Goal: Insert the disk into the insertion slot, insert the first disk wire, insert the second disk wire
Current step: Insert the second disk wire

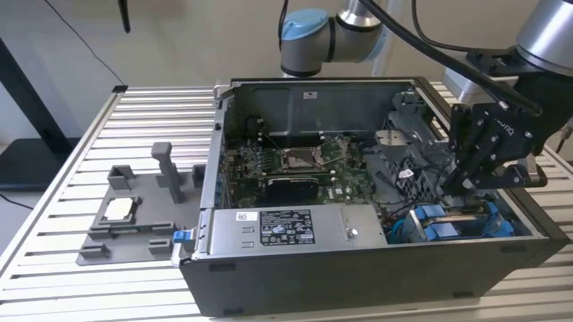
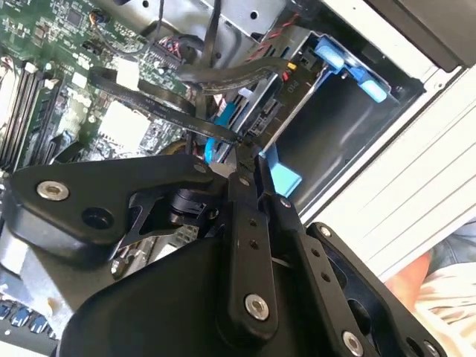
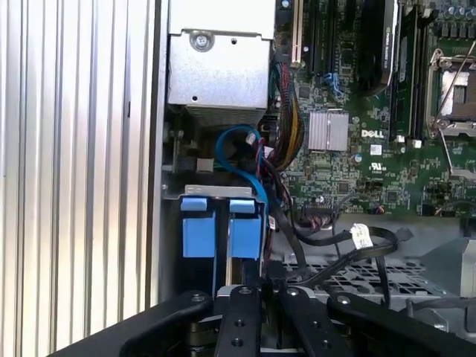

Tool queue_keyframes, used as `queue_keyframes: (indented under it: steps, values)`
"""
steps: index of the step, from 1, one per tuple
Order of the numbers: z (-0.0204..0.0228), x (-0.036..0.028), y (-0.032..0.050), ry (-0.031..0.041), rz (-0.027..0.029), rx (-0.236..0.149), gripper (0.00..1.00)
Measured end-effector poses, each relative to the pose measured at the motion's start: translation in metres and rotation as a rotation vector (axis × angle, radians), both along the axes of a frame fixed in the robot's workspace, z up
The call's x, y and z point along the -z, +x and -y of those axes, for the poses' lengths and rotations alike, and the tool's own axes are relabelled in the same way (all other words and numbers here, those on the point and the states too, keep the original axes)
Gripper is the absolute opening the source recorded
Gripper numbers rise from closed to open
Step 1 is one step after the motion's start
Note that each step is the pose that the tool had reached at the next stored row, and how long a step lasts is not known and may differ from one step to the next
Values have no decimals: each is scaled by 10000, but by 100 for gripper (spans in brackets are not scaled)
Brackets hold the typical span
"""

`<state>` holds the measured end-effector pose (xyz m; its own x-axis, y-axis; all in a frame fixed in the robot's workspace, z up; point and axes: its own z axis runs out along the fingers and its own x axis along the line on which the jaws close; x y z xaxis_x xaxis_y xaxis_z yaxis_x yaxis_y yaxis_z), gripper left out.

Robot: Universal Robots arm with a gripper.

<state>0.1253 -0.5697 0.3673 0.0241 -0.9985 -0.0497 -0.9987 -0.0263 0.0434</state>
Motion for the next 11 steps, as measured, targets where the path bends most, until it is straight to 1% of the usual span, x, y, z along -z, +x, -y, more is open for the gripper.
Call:
queue_keyframes:
  steps: [1, 3, 4, 7, 8, 11]
  values:
    - [11, 8, 17, 9, -23, -1, 16]
    - [26, 27, 44, 56, -45, 0, 16]
    - [27, 36, 52, 98, -46, 0, 16]
    - [33, 62, 62, 287, -47, 7, 16]
    - [35, 74, 63, 327, -47, 23, 16]
    - [44, 105, 68, 384, -45, 97, 16]
